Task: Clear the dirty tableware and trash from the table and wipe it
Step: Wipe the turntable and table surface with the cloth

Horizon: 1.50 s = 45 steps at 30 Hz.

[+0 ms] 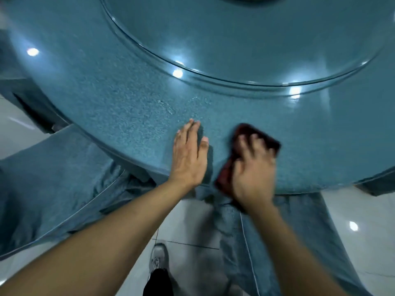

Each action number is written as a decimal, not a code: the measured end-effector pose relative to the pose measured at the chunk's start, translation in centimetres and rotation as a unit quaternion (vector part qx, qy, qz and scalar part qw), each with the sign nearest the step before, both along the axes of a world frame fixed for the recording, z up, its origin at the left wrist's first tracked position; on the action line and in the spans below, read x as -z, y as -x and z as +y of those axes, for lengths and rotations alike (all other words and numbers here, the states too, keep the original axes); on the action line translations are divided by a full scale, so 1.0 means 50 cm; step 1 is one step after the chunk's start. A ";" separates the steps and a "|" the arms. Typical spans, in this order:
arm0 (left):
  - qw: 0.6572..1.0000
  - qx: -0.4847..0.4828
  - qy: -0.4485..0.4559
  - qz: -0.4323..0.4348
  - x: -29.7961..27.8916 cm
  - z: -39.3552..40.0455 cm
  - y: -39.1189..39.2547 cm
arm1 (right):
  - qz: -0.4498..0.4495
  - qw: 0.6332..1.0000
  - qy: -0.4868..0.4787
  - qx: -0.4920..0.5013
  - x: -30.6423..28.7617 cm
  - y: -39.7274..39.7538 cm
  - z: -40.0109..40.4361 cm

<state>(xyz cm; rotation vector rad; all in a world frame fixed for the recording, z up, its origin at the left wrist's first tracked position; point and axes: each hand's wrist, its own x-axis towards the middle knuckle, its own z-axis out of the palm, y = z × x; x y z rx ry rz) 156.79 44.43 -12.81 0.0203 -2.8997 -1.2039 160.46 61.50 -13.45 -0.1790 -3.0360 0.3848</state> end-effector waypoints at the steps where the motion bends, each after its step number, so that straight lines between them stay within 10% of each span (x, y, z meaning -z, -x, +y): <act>1: 1.000 0.018 -0.001 0.009 -0.003 -0.032 -0.003 | 0.007 1.000 -0.003 -0.013 0.004 -0.019 -0.079; 13: 0.969 -0.101 0.216 0.061 0.039 -0.592 0.207 | -0.032 0.994 -0.023 0.104 0.010 0.298 -0.185; 24: 0.973 -0.109 0.197 0.040 0.042 -0.594 0.210 | -0.015 0.972 -0.001 -0.232 0.014 0.267 -0.641; 35: 0.972 -0.108 0.207 0.007 0.031 -0.587 0.209 | -0.024 0.980 -0.011 0.196 0.013 0.342 -0.239; 45: 0.973 -0.094 0.211 0.024 0.040 -0.598 0.214 | -0.003 0.981 0.026 -0.194 0.010 0.506 -0.685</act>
